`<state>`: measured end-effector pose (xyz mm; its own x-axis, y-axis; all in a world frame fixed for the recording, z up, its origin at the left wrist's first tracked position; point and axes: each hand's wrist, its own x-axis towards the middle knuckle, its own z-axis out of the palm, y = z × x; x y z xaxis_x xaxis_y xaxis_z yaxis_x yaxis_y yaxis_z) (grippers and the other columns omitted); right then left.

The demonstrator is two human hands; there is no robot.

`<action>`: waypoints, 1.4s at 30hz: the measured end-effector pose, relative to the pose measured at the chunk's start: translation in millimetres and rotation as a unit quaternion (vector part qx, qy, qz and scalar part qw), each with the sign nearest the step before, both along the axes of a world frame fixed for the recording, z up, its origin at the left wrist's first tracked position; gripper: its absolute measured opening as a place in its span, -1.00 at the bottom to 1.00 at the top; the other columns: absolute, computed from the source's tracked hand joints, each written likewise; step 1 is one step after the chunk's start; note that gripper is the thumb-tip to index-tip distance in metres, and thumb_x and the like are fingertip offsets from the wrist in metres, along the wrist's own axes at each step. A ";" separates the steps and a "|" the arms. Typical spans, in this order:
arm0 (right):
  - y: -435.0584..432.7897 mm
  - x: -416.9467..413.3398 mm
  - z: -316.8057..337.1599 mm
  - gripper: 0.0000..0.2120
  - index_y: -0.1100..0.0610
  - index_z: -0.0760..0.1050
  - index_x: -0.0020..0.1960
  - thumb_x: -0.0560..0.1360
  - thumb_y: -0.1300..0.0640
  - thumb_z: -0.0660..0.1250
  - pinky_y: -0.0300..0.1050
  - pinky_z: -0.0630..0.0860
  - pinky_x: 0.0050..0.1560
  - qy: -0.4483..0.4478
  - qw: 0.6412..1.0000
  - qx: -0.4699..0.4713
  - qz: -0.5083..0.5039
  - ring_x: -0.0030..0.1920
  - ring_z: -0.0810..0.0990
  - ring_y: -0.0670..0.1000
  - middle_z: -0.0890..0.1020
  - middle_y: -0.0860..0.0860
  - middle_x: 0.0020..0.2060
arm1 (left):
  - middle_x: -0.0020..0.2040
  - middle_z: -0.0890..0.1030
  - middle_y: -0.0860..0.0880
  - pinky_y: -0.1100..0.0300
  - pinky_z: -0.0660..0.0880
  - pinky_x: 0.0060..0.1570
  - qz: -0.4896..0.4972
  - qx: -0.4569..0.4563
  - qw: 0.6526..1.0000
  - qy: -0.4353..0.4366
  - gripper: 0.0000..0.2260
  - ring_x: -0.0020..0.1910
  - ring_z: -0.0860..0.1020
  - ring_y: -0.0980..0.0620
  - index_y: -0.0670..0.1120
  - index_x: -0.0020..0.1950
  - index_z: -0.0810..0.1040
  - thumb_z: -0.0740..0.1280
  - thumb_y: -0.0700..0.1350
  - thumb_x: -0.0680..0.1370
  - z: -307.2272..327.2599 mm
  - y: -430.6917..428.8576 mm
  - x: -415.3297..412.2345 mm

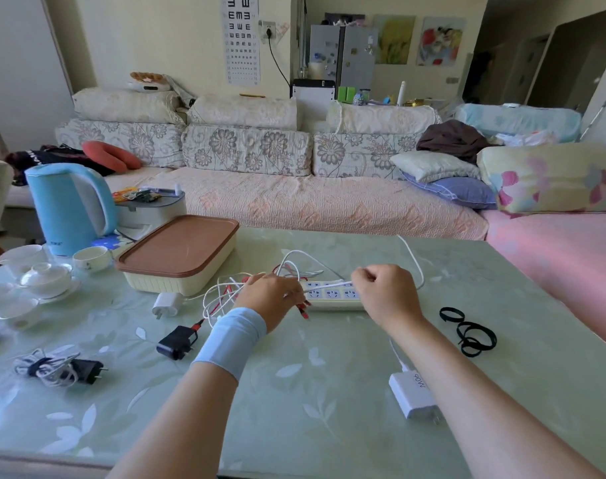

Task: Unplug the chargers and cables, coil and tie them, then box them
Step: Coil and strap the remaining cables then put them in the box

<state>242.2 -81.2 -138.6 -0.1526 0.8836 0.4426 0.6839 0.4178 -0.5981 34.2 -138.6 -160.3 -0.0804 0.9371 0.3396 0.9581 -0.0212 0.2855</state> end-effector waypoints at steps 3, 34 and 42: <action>5.4 0.5 -7.6 -0.83 0.17 0.56 -0.21 0.51 0.16 0.26 -0.02 0.43 -0.10 -0.166 0.984 0.018 -0.063 -0.08 0.47 0.21 0.51 0.12 -0.21 | -0.17 0.67 0.08 0.16 0.38 0.03 -0.029 -0.035 0.999 0.008 -0.82 -0.04 0.55 0.00 0.11 -0.04 0.64 0.24 0.07 0.58 -2.5 0.0 6.1; -13.0 -20.7 -10.3 -0.37 0.24 0.39 0.42 0.34 0.29 0.09 0.16 0.31 0.41 -0.225 0.954 0.166 0.108 0.28 0.43 0.26 0.49 0.19 0.27 | -0.02 0.64 0.11 0.05 0.21 0.30 -0.021 0.015 0.992 0.121 -0.75 0.09 0.48 0.01 0.08 -0.08 0.53 0.10 0.10 0.63 -11.0 5.7 16.6; -27.8 -30.9 -1.8 -0.75 0.03 0.63 -0.13 0.42 -0.08 0.25 -0.11 0.38 -0.21 -0.208 0.966 0.106 0.109 -0.08 0.63 0.17 0.70 0.05 -0.18 | -0.03 0.65 0.12 0.13 0.22 0.22 -0.046 -0.017 0.995 0.088 -0.74 0.06 0.51 0.02 0.09 -0.03 0.62 0.22 0.18 0.50 -14.2 4.3 7.5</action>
